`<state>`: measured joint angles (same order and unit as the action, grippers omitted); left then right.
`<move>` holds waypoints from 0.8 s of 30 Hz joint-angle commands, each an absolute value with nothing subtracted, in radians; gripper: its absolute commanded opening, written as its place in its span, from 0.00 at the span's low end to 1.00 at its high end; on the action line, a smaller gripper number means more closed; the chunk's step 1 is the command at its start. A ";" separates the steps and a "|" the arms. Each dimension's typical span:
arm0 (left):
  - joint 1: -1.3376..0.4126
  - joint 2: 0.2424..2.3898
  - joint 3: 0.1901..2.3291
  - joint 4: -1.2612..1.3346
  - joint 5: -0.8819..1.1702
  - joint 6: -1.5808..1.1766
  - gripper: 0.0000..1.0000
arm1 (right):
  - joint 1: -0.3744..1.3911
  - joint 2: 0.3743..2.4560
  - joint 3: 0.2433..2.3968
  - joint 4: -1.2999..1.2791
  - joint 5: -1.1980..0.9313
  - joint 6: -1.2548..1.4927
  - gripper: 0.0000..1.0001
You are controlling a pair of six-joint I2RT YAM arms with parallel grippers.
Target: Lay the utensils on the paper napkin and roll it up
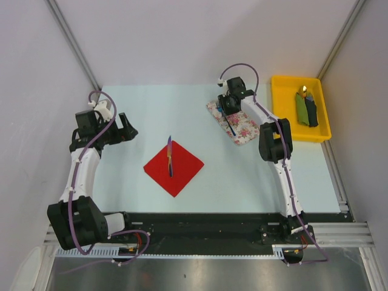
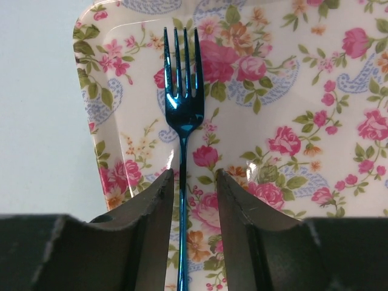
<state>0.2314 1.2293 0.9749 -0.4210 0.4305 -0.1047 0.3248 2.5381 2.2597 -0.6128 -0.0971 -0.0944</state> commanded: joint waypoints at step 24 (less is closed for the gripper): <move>0.238 1.010 0.884 -0.241 0.319 -0.074 1.00 | 0.486 2.065 2.019 -0.540 0.072 0.280 0.00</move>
<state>0.2317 1.1267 0.9249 -0.3687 0.3702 -0.1032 0.3840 2.2036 2.0987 -0.6014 0.0315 0.0906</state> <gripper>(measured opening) 0.996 0.012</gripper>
